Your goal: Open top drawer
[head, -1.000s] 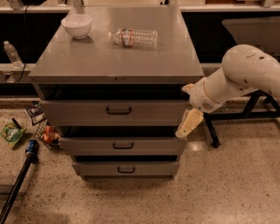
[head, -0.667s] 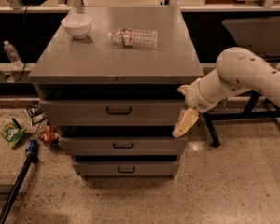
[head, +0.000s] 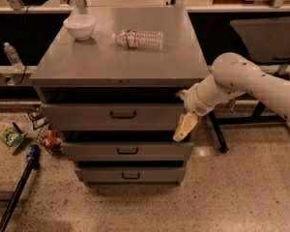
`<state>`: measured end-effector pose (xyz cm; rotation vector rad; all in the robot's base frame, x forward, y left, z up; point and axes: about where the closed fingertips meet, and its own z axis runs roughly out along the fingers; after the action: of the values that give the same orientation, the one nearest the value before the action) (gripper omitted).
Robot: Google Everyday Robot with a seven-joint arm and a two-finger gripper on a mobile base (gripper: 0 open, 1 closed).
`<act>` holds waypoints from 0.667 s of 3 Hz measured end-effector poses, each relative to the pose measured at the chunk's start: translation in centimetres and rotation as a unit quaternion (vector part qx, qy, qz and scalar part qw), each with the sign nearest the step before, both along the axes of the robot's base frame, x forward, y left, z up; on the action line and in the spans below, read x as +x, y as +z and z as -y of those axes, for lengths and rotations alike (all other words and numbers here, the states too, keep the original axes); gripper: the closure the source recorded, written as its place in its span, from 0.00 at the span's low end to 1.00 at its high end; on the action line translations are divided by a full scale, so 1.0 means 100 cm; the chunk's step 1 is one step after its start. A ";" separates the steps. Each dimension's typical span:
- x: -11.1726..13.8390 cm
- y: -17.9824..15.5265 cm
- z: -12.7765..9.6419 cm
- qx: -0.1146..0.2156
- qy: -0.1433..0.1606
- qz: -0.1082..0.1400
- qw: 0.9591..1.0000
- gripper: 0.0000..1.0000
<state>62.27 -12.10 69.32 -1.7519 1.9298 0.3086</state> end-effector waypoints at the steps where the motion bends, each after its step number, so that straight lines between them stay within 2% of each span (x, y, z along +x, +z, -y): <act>1: 0.008 -0.009 -0.005 -0.005 0.012 0.000 1.000 0.00; 2: 0.012 -0.015 -0.010 -0.002 0.024 0.001 1.000 0.19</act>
Offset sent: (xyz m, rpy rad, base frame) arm 0.0173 0.0115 -0.0180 0.0000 -0.0122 0.0693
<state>63.45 -11.13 67.81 -1.8025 1.8912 0.3188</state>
